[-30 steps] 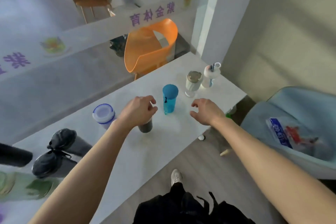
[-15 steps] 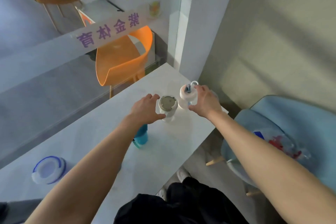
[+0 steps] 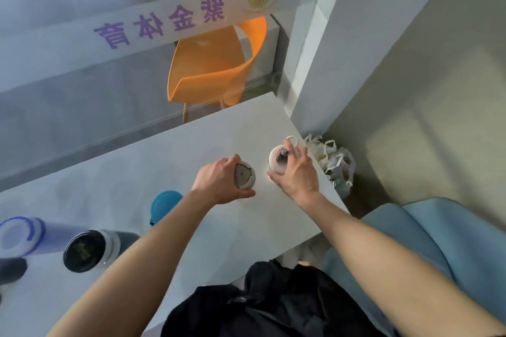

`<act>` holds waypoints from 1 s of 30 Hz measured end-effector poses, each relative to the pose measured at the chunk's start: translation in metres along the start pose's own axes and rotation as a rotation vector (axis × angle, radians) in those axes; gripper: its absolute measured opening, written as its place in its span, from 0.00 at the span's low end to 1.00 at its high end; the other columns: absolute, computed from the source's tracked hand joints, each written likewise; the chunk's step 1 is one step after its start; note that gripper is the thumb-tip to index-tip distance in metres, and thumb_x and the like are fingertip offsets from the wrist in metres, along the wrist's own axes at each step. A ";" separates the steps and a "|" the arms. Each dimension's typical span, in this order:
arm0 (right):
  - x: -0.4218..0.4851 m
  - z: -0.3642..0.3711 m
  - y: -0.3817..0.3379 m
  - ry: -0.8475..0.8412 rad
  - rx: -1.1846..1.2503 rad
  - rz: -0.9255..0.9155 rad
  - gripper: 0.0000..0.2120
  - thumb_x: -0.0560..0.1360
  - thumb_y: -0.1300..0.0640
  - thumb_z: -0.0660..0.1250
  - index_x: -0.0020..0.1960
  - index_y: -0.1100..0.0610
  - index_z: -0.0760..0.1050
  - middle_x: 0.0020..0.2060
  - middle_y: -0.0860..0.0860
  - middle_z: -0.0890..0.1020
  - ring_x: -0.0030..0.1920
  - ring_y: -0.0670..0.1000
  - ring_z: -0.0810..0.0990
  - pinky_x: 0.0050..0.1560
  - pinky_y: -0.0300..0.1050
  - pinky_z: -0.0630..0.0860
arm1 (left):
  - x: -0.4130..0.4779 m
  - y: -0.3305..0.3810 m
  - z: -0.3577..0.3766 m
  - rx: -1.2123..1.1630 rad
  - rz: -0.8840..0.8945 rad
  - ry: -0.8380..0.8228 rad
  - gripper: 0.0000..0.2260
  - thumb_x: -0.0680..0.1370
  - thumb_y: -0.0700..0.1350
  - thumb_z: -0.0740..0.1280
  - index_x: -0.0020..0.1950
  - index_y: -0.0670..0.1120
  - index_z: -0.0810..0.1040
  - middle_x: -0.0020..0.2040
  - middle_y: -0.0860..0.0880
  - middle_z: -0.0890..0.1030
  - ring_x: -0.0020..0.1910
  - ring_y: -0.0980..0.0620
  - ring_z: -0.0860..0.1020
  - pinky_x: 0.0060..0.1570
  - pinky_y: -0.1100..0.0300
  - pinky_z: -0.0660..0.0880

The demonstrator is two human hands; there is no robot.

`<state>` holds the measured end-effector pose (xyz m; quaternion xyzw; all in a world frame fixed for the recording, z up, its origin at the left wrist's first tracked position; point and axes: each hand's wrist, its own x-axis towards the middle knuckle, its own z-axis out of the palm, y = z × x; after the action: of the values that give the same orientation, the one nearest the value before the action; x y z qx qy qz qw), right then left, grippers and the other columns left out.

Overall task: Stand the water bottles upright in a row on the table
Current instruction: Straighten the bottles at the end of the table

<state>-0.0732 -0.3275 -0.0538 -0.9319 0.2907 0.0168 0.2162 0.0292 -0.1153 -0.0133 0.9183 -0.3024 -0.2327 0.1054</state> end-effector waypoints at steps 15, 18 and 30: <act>0.051 0.019 0.033 0.020 0.319 -0.327 0.39 0.72 0.47 0.80 0.76 0.50 0.64 0.64 0.54 0.67 0.53 0.57 0.77 0.57 0.49 0.79 | 0.038 -0.004 -0.017 0.060 0.016 0.015 0.47 0.71 0.46 0.82 0.82 0.63 0.58 0.74 0.49 0.62 0.69 0.42 0.72 0.60 0.48 0.83; 0.061 0.020 0.032 0.040 0.363 -0.284 0.45 0.70 0.45 0.82 0.78 0.54 0.60 0.68 0.55 0.71 0.60 0.60 0.78 0.58 0.51 0.79 | 0.036 0.004 -0.003 0.069 0.023 0.046 0.45 0.70 0.58 0.82 0.79 0.64 0.59 0.73 0.49 0.63 0.68 0.43 0.71 0.55 0.45 0.84; 0.212 0.003 -0.017 0.134 0.432 -0.205 0.49 0.65 0.44 0.84 0.77 0.59 0.64 0.71 0.56 0.74 0.64 0.60 0.79 0.62 0.49 0.77 | 0.073 -0.009 -0.021 -0.086 -0.088 0.203 0.40 0.70 0.50 0.83 0.76 0.52 0.66 0.70 0.50 0.72 0.65 0.45 0.75 0.57 0.48 0.80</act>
<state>0.1126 -0.4267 -0.0829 -0.8876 0.2053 -0.1299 0.3914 0.0953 -0.1511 -0.0247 0.9442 -0.2391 -0.1556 0.1646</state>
